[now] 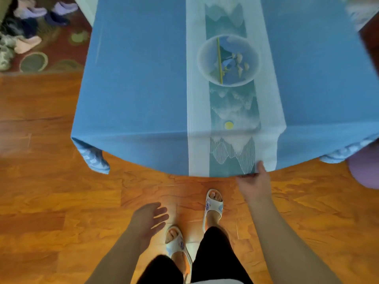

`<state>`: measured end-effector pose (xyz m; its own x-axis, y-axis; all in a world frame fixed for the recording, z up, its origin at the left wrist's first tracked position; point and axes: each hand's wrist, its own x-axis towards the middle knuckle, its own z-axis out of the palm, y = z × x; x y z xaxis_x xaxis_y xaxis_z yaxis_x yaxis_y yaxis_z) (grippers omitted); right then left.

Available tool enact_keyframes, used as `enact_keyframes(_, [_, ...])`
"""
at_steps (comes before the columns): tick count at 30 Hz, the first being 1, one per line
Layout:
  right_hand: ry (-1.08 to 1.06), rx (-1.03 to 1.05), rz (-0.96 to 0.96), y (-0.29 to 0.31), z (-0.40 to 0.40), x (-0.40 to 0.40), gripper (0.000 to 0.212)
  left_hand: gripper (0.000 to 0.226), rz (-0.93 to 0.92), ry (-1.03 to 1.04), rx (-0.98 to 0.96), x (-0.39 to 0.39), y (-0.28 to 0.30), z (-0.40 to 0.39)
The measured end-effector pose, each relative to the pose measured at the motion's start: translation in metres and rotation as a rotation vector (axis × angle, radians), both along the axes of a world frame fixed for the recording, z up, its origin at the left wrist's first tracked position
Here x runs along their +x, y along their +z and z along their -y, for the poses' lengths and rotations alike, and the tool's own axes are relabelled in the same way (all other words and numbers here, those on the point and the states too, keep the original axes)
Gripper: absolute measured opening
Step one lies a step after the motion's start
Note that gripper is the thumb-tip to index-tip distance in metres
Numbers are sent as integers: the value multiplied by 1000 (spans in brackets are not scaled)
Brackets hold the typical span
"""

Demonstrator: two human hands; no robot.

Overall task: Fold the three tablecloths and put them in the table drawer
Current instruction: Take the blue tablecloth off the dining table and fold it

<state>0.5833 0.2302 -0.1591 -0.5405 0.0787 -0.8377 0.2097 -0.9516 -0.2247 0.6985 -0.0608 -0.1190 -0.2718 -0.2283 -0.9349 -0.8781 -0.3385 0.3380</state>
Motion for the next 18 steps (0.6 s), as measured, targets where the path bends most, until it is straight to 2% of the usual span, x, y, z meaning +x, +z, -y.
enact_keyframes(3, [2,105,-123,47,-1,26,43,34,-116,133,155,10,2,-4])
enact_keyframes(6, [-25,186,-133,87,-12,37,46,43,-174,292,388,12,13,-12])
enact_keyframes(9, [2,240,-113,123,-20,35,12,51,-285,567,594,-3,26,-21])
enact_keyframes(10, [8,249,-116,133,-22,34,13,55,-362,706,662,-10,32,-22])
enact_keyframes(11, [13,258,-120,140,-24,32,27,58,-456,837,705,-17,37,-23])
enact_keyframes(12, [16,259,-124,147,-24,33,44,58,-552,957,724,-22,43,-22])
enact_keyframes(13, [24,264,-124,152,-26,33,52,56,-640,1053,724,-26,47,-17])
enact_keyframes(16, [80,269,-68,166,-29,36,29,69,-754,1214,633,-32,59,15])
enact_keyframes(18, [97,266,-39,164,-34,38,30,60,-748,1150,484,-34,70,40])
